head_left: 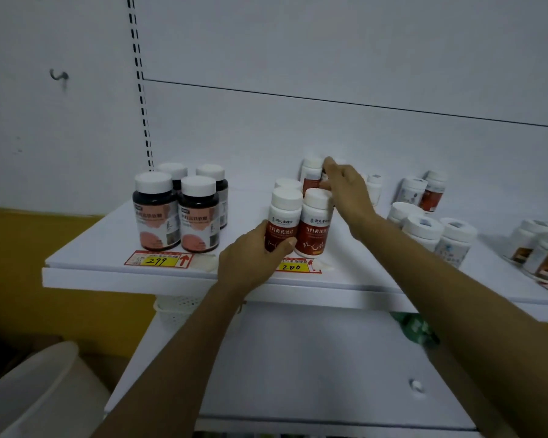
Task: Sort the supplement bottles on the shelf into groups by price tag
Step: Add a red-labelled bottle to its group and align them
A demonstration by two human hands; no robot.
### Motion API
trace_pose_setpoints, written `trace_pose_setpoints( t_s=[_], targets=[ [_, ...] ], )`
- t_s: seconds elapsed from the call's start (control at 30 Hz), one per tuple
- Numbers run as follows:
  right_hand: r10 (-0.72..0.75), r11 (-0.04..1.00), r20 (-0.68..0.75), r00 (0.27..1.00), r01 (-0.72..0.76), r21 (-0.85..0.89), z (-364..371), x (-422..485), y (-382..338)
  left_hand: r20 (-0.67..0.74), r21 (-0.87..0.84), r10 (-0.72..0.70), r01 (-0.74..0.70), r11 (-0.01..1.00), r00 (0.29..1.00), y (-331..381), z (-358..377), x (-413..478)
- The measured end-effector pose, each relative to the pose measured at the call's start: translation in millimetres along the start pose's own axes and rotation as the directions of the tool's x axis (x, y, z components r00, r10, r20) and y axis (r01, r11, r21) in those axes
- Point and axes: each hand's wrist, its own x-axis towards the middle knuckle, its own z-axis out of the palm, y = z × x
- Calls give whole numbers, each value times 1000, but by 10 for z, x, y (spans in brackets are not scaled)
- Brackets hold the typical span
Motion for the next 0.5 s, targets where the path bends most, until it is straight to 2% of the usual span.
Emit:
trace_pose_setpoints(
  t_s=[0.1, 0.2, 0.4, 0.5],
  targets=[
    [60, 982, -61, 996, -48, 184, 58, -270, 308, 6, 4, 8, -8, 1000, 1000, -6, 21, 9],
    [23, 968, -83, 996, -2, 250, 93, -536, 498, 9, 29, 12, -12, 999, 1000, -20, 34, 16],
    [-95, 993, 70, 993, 90, 73, 74, -584, 602, 14, 45, 18, -18, 999, 1000, -49, 74, 55],
    [-142, 990, 95, 985, 141, 14, 85, -595, 617, 18, 85, 26, -27, 996, 1000, -56, 70, 60]
  ],
)
